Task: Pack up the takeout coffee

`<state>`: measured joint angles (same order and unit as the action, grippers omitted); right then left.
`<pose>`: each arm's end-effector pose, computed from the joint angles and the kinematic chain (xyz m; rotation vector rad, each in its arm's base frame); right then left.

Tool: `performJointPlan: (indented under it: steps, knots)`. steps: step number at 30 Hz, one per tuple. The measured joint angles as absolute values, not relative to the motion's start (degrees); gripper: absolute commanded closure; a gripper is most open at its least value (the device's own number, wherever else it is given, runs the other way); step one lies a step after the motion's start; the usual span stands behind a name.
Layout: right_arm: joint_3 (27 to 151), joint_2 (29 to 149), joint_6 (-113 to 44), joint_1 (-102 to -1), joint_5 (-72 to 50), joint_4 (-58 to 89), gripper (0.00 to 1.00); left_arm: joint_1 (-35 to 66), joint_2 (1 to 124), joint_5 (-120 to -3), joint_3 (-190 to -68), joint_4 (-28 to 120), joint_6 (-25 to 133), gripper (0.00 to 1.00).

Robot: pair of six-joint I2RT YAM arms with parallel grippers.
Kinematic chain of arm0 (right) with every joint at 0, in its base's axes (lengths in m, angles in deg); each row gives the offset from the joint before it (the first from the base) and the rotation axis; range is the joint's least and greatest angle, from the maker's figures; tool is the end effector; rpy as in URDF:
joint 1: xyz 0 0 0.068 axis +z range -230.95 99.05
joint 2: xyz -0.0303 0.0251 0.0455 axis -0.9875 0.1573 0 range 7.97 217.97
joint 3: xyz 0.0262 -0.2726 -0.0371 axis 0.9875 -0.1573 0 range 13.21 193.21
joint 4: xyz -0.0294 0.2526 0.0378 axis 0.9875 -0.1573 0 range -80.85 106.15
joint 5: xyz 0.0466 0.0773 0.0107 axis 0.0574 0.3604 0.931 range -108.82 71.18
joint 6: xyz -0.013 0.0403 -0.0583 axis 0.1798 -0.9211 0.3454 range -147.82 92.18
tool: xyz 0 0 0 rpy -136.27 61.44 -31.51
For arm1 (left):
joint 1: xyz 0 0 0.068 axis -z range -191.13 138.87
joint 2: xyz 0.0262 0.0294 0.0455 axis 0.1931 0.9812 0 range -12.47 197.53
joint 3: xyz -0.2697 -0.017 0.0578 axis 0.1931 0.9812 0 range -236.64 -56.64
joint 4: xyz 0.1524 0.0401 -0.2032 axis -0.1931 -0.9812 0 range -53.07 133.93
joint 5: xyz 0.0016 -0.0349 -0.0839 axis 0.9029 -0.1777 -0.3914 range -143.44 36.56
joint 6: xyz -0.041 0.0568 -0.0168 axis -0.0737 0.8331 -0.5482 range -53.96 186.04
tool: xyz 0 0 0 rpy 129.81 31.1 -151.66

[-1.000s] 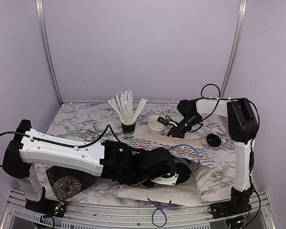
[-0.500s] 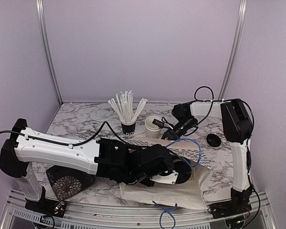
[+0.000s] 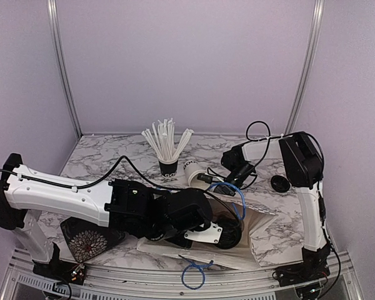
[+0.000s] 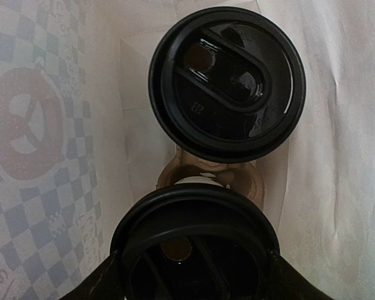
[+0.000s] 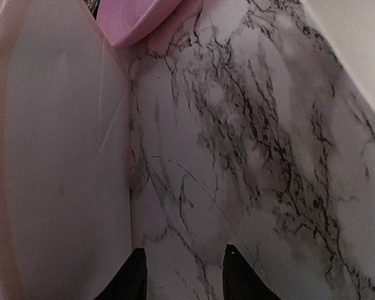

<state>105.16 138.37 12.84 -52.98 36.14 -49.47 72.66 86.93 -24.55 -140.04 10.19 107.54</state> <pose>0.3240 0.2273 0.1099 1.3632 -2.3014 -1.4161 0.0710 -0.3874 0.2727 1.9475 1.2525 0.2488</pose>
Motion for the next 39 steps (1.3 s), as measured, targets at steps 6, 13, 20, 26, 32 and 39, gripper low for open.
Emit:
performJointPlan:
  steps: [6,13,20,26,32,39]
  knots:
    - [105.2,138.37,12.21,-52.98,35.95,-49.45,0.61,72.63,86.86,-24.68,-139.27,10.04,107.56,0.47]
    - [105.2,138.46,11.84,-52.98,35.95,-49.34,0.61,72.09,86.86,-24.66,-138.86,10.54,107.63,0.47]
    - [106.23,138.61,11.16,-53.51,33.59,-49.45,0.51,71.15,87.38,-25.08,-139.08,10.93,107.36,0.47]
    - [111.97,138.29,10.11,-56.72,28.06,-50.02,0.43,69.64,89.57,-27.79,-141.31,9.97,105.4,0.47]
    - [113.59,133.74,9.41,-60.89,22.11,-50.54,0.37,68.74,91.97,-28.9,-142.95,8.62,103.93,0.47]
    - [113.59,128.34,8.95,-61.64,18.09,-50.46,0.37,66.75,94.88,-31.04,-147.93,5.69,101.4,0.47]
